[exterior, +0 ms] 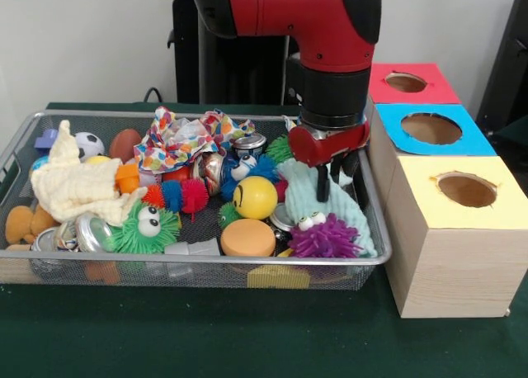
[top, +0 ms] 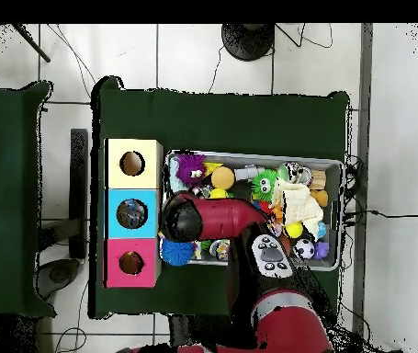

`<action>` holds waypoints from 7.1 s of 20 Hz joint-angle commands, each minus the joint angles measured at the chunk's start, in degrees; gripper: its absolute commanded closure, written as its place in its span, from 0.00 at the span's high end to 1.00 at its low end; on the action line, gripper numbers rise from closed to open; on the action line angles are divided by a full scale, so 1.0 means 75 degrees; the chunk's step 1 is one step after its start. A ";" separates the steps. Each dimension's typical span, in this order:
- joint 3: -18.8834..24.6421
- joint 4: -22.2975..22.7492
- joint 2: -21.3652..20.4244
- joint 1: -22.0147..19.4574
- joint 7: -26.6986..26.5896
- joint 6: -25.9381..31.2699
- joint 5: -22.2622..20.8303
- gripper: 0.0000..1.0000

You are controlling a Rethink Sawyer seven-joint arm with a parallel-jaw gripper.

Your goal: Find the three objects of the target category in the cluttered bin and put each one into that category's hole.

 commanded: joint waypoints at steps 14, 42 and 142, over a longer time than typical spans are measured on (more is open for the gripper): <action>0.0352 0.1341 -0.2340 -0.1113 0.0005 0.2400 -0.0008 0.00; 0.1437 0.0829 -0.1852 -0.3403 -0.1450 0.2688 -0.1769 0.00; 0.2314 0.3122 -0.0527 -0.2341 0.1341 -0.0446 -0.0953 1.00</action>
